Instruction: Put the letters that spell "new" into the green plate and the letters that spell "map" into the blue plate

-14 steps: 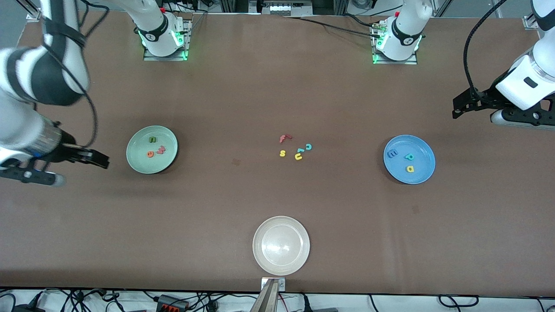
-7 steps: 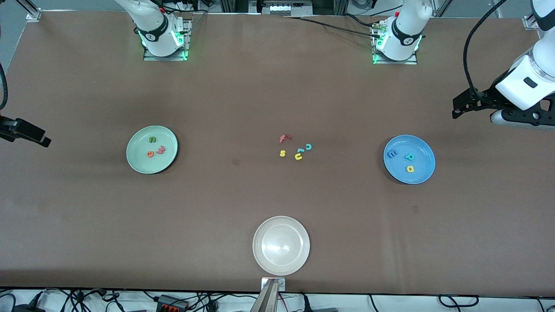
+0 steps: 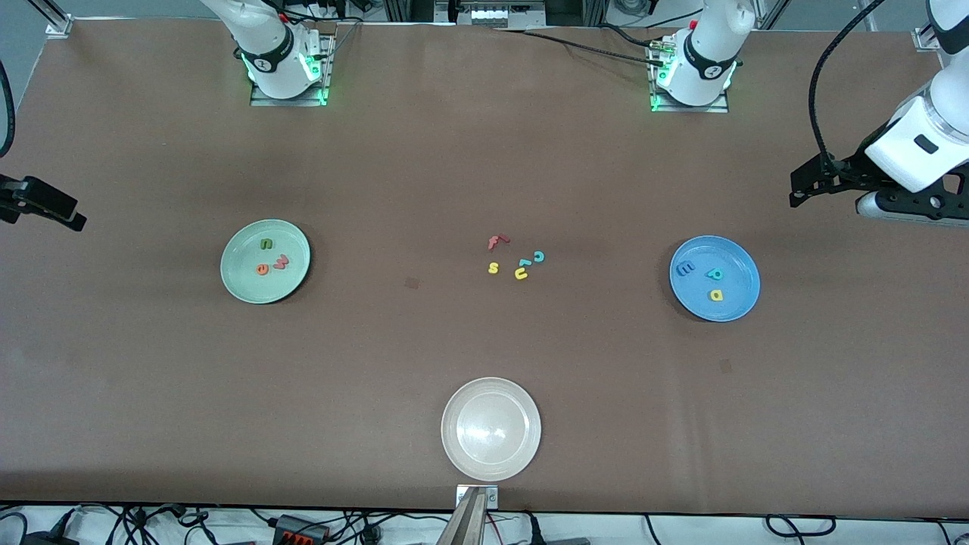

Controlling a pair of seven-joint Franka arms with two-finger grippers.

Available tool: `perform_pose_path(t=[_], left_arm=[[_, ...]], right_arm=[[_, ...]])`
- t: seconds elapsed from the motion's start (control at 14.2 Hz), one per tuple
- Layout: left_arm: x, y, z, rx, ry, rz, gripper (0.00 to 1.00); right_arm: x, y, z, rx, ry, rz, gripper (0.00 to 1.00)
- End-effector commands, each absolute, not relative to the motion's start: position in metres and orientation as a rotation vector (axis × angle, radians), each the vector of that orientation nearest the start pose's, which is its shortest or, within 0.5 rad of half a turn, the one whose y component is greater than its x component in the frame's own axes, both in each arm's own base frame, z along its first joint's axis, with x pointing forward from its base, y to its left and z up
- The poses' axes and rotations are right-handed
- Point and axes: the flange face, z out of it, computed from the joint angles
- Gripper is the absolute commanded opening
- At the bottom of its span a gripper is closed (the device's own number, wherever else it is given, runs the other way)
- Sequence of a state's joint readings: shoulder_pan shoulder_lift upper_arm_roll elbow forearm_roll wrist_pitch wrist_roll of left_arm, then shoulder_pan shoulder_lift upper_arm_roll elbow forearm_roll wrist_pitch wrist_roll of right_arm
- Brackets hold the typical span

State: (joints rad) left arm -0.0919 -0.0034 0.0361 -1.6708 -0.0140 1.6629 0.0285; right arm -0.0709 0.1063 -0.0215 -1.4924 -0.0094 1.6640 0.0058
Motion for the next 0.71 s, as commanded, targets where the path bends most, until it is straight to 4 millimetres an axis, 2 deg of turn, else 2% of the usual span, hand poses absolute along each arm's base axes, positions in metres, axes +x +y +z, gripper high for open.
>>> perform_pose_path(t=[0.0,0.14,0.49,0.64], left_arm=[[0.555,-0.032,0.59,-3.156,0.162,0.005,1.0],[0.555,-0.032,0.59,-3.156,0.162,0.007,1.0],[0.555,-0.032,0.589,-3.158,0.157,0.01,1.0],[0.555,-0.032,0.589,-3.158,0.157,0.01,1.0]], right_arm=[[0.59,-0.065,0.614,-3.169,0.1,-0.087,1.0],[0.587,-0.063,0.612,-3.165,0.108,-0.056,1.0],[0.552,-0.062,0.607,-3.161,0.119,-0.007,1.0],[0.545,-0.059,0.605,-3.16,0.148,0.002,1.0]])
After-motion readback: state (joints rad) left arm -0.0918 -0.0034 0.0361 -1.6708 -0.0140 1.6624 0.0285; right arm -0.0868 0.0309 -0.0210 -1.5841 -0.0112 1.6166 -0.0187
